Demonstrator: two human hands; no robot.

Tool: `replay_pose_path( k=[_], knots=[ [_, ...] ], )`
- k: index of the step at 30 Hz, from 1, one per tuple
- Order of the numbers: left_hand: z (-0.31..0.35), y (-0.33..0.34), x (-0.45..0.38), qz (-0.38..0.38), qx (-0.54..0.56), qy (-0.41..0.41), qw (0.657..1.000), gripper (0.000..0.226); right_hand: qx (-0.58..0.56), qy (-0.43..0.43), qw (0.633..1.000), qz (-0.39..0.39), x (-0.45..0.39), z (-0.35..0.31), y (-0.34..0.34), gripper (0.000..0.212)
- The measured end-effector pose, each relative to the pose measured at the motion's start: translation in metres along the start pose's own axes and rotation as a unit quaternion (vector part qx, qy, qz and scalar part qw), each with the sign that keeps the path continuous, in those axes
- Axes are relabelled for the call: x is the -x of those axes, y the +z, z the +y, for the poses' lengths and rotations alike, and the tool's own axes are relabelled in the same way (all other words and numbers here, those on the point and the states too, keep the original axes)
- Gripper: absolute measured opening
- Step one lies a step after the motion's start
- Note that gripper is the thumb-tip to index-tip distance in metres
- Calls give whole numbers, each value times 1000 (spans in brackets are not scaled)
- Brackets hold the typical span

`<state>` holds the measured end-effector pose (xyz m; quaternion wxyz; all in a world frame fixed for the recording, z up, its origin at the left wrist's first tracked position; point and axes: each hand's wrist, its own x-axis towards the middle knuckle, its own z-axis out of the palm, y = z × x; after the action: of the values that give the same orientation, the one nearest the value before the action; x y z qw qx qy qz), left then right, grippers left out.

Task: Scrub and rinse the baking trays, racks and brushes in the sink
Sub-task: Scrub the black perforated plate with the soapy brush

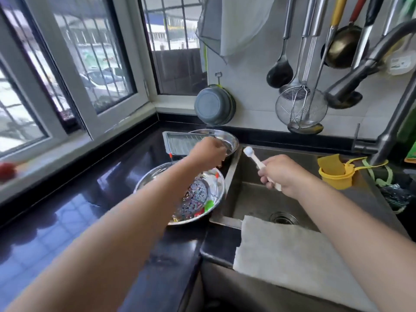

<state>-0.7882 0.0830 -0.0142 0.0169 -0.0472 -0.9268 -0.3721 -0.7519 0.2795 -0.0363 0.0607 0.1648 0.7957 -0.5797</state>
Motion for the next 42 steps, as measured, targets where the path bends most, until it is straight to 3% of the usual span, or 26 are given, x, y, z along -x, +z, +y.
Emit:
replay_pose_path(
  k=[6, 8, 11, 16, 20, 23, 26, 31, 35, 39, 42],
  knots=[
    [-124, -47, 20, -36, -164, -139, 976, 15, -17, 14, 999, -34, 5, -14, 56, 20],
    [-140, -48, 18, -62, -186, -156, 968, 31, 3, 11, 999, -36, 4, -16, 64, 19],
    [-134, -51, 14, -115, -221, -151, 957, 47, 18, 10, 999, -34, 1, -18, 67, 18],
    [-119, -55, 2, -173, -279, -145, 933, 44, 24, 22, 999, -3, -10, -21, 61, 21],
    [-112, -52, -2, -176, -292, -158, 927, 48, 26, 18, 999, 2, -12, -17, 57, 23],
    [-109, -59, -12, -116, -200, -191, 954, 50, 23, 20, 1000, -1, -14, -15, 54, 23],
    [-110, -69, -19, -68, -57, -219, 972, 30, 17, 21, 1000, -4, -15, -16, 49, 21],
    [-90, -95, -16, 12, 85, -237, 968, 16, 1, 19, 1000, 3, -14, -21, 33, 20],
    [-37, -115, -4, 87, 212, -185, 956, 29, 13, -9, 1000, 13, -9, -29, -3, 18],
    [24, -92, 5, 62, 344, -158, 924, 24, 19, -21, 999, 37, -5, -27, -53, 15],
    [64, -33, 5, 1, 404, -151, 902, 19, 23, -23, 996, 79, -4, -7, -100, 15]
  ],
)
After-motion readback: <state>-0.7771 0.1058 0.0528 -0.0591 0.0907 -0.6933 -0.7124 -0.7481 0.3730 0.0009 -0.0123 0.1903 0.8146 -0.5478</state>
